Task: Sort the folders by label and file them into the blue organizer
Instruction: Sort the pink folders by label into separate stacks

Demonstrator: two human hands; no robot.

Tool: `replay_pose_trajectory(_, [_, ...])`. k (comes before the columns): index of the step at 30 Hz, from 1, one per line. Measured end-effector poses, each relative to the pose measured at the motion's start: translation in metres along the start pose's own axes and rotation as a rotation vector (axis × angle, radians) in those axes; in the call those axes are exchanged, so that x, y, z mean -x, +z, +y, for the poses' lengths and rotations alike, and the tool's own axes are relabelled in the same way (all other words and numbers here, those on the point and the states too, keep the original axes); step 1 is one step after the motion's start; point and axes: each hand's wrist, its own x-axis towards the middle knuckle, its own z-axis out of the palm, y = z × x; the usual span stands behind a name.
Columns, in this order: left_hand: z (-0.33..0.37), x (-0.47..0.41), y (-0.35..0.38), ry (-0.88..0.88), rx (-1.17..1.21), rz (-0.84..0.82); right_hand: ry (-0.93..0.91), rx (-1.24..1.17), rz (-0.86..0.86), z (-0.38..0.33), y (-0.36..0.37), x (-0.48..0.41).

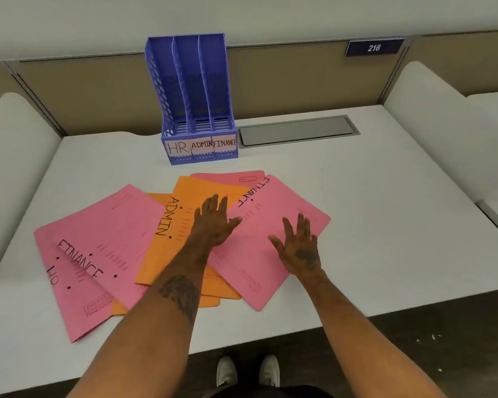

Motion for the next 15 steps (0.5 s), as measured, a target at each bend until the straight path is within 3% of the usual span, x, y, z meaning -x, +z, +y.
replay_pose_trajectory(10, [0.003, -0.025, 0.015, -0.118, 0.015, -0.238, 0.206, -0.103, -0.157, -0.003, 0.032, -0.003])
replay_pose_trajectory(15, [0.007, -0.027, 0.019, -0.166, 0.027, -0.195, 0.256, -0.167, -0.122, -0.002, 0.033, -0.002])
